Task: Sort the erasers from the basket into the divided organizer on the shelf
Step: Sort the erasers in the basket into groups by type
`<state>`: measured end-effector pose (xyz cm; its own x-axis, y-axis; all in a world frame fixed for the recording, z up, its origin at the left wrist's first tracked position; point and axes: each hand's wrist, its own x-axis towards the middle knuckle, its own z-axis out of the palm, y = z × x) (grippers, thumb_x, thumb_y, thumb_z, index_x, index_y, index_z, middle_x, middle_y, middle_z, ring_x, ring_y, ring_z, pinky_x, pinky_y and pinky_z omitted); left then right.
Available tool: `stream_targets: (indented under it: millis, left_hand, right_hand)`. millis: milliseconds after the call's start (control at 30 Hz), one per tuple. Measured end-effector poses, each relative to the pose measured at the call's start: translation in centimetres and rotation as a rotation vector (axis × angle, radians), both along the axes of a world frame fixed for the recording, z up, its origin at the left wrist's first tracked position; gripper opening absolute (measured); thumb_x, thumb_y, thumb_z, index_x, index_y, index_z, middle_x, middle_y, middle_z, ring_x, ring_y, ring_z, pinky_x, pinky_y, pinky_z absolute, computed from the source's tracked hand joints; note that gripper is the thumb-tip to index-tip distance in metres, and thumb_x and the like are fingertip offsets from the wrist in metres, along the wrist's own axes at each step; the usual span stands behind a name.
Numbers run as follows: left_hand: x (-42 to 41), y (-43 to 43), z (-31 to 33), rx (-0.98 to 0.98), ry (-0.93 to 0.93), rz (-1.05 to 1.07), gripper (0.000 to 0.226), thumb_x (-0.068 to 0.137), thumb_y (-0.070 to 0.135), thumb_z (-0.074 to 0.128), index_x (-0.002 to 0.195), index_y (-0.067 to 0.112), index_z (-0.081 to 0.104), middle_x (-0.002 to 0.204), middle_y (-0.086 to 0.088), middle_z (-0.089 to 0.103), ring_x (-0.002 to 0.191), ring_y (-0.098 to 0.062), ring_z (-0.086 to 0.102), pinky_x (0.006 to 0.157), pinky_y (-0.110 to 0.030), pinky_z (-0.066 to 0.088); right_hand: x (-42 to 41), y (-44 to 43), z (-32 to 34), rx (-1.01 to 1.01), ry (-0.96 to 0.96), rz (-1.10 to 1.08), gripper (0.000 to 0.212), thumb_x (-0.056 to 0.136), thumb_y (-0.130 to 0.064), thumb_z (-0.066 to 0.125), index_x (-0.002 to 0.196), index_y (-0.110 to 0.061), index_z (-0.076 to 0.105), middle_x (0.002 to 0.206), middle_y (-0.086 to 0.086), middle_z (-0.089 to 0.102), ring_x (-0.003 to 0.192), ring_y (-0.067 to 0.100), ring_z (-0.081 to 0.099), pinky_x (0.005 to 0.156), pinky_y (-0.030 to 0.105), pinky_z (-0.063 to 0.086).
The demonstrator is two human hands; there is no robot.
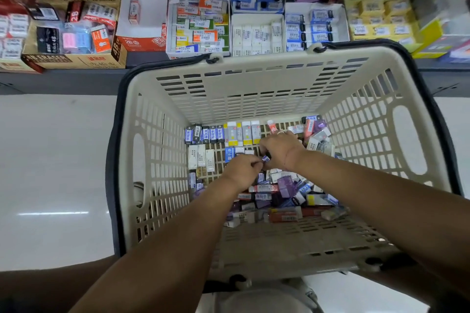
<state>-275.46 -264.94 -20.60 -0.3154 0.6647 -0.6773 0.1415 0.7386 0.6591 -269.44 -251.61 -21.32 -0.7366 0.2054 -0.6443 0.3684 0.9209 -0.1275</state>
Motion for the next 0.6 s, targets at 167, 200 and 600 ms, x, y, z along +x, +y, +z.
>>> stream_targets:
  millis: [167,200,600]
  left_hand:
    - [0.0,-0.7,-0.3,-0.005,0.077,-0.195,0.029,0.101,0.021,0.045,0.112,0.006,0.067,0.087,-0.014,0.062,0.074,-0.026,0.053,0.067,-0.028,0.038]
    - [0.0,-1.0,-0.3,-0.009,0.110,-0.245,0.029,0.101,0.021,0.044,0.119,0.008,0.064,0.093,-0.015,0.064,0.076,-0.028,0.055,0.069,-0.028,0.038]
    - [-0.2,-1.8,-1.1,0.000,0.124,-0.180,0.014,0.089,0.017,0.067,0.096,0.009,0.057,0.089,-0.002,0.058,0.081,-0.019,0.054,0.066,-0.025,0.038]
  right_hand:
    - [0.9,1.2,0.4,-0.146,0.071,-0.046,0.020,0.082,-0.035,0.070,0.092,-0.021,0.059,0.095,-0.007,0.065,0.096,0.017,0.056,0.094,0.032,0.030]
    - [1.1,1.3,0.4,-0.173,0.090,-0.068,0.018,0.082,-0.032,0.071,0.092,-0.021,0.060,0.095,-0.007,0.065,0.097,0.016,0.056,0.092,0.030,0.030]
    - [2.0,3.4,1.0,-0.501,0.113,-0.461,0.025,0.078,-0.008,0.076,0.101,-0.007,0.067,0.081,-0.007,0.056,0.075,0.009,0.054,0.066,0.010,0.043]
